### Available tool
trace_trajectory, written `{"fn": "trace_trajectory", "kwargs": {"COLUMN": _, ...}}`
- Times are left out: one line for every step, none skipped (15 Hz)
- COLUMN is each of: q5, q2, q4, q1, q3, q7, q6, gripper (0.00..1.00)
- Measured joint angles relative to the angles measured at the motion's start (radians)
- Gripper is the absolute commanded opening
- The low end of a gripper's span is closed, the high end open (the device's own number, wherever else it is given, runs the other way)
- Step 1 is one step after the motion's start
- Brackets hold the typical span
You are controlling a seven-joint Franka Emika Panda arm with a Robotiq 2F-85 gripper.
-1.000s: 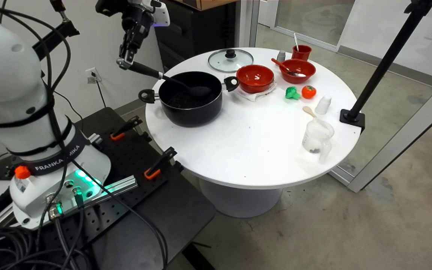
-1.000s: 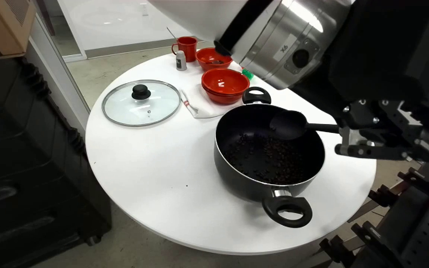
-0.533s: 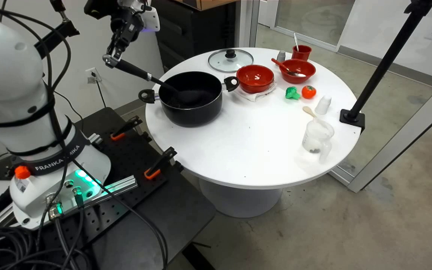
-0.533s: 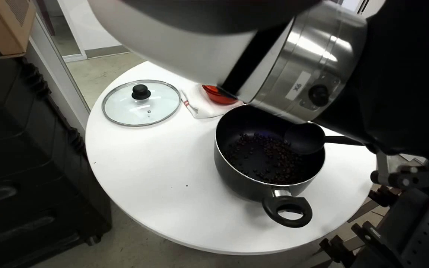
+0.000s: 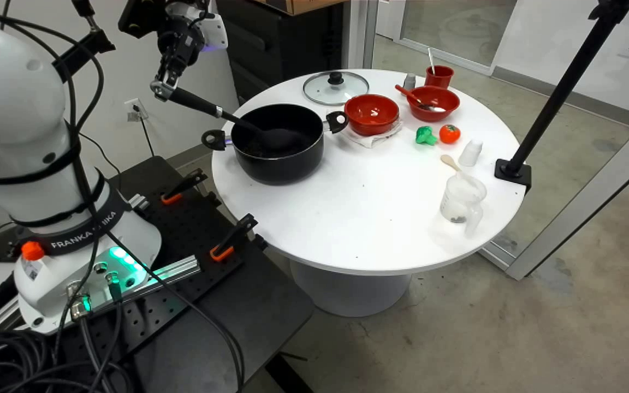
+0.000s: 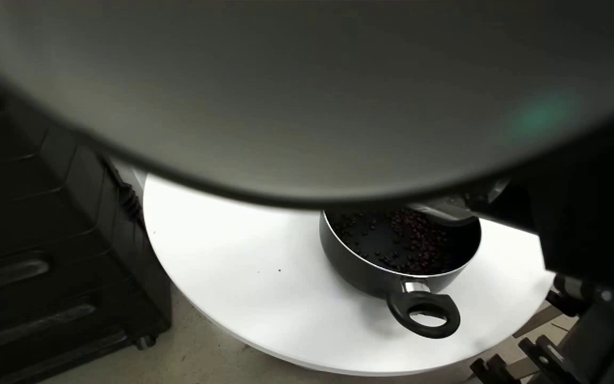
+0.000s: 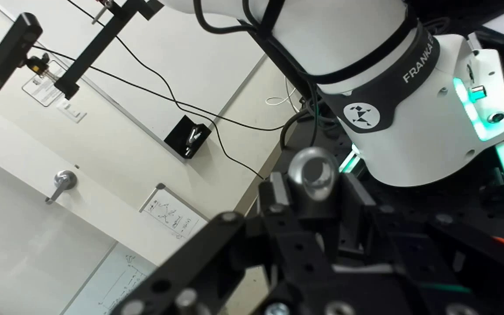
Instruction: Pick the cooking spoon and stir the pot
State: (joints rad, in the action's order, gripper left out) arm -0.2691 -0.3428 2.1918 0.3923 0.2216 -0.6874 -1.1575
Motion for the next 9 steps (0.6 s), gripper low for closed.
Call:
{"fn": "trace_trajectory", "kwargs": {"q5": -0.003, "q2": 0.0, "q4": -0.001, "q1": 0.003, "q3": 0.001, "q7": -0.003, "q6": 0.005, "gripper": 0.08}}
{"fn": "trace_trajectory", "kwargs": {"q5": -0.006, "q2": 0.0, "q4": -0.002, "q1": 0.004, "q3": 0.001, "q7": -0.004, "q6": 0.009, "gripper": 0.08}}
{"fn": "trace_trajectory", "kwargs": {"q5": -0.008, "q2": 0.001, "q4": -0.004, "q1": 0.005, "q3": 0.002, "q7": -0.005, "q6": 0.013, "gripper": 0.08}}
{"fn": "trace_trajectory", "kwargs": {"q5": -0.01, "q2": 0.002, "q4": -0.005, "q1": 0.005, "q3": 0.003, "q7": -0.005, "q6": 0.013, "gripper": 0.08}}
{"fn": "trace_trajectory", "kwargs": {"q5": -0.01, "q2": 0.005, "q4": -0.006, "q1": 0.005, "q3": 0.005, "q7": -0.005, "q6": 0.011, "gripper": 0.08}}
{"fn": "trace_trajectory", "kwargs": {"q5": -0.01, "q2": 0.01, "q4": -0.006, "q1": 0.005, "q3": 0.005, "q7": -0.005, "q6": 0.003, "gripper": 0.08}}
{"fn": "trace_trajectory", "kwargs": {"q5": -0.009, "q2": 0.021, "q4": -0.006, "q1": 0.002, "q3": 0.005, "q7": -0.005, "q6": -0.019, "gripper": 0.08}}
{"fn": "trace_trajectory", "kwargs": {"q5": -0.005, "q2": 0.037, "q4": -0.004, "q1": -0.002, "q3": 0.005, "q7": -0.003, "q6": -0.052, "gripper": 0.08}}
{"fn": "trace_trajectory", "kwargs": {"q5": 0.0, "q2": 0.059, "q4": 0.0, "q1": -0.009, "q3": 0.005, "q7": 0.001, "q6": -0.089, "gripper": 0.08}}
